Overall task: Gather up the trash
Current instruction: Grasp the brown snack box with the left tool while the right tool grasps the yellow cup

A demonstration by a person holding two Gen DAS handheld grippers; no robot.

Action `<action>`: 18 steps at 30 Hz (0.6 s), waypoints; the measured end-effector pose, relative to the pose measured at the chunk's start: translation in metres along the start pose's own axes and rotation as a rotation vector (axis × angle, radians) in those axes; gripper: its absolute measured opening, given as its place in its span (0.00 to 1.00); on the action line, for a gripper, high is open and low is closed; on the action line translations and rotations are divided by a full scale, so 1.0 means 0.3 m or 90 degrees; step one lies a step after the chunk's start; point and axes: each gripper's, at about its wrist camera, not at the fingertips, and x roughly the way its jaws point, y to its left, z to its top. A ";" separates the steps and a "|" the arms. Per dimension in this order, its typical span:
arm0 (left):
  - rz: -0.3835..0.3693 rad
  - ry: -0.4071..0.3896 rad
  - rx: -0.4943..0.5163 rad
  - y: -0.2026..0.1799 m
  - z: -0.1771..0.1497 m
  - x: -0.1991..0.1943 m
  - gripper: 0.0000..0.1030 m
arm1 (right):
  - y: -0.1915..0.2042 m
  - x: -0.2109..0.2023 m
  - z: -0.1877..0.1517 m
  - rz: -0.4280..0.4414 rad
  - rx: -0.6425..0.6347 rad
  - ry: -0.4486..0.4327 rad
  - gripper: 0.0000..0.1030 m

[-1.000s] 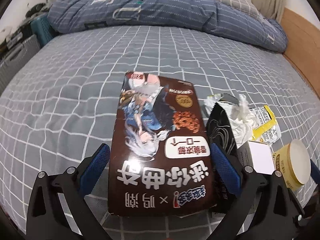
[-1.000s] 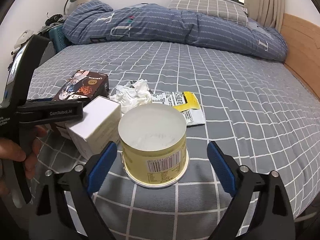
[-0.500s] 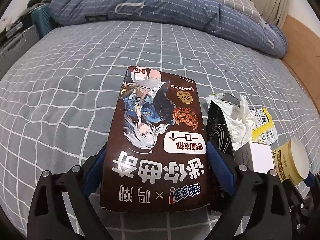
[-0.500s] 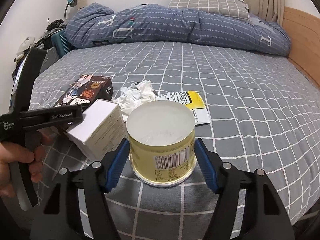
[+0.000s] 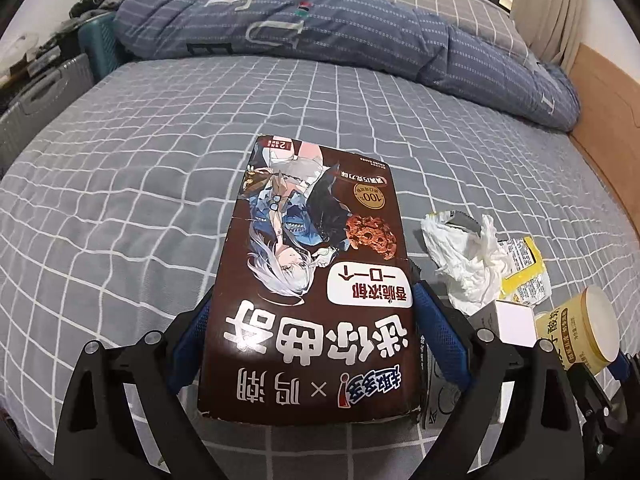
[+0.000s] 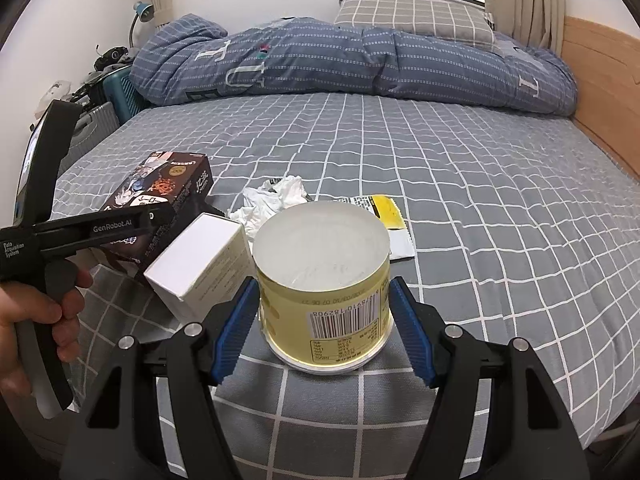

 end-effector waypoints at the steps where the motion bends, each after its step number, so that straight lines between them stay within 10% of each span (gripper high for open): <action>1: 0.001 -0.003 0.001 0.001 0.003 -0.010 0.88 | 0.002 -0.006 0.003 0.000 -0.001 -0.002 0.62; 18: -0.017 -0.030 -0.011 0.013 -0.010 -0.183 0.88 | 0.025 -0.148 0.029 -0.006 -0.014 -0.042 0.62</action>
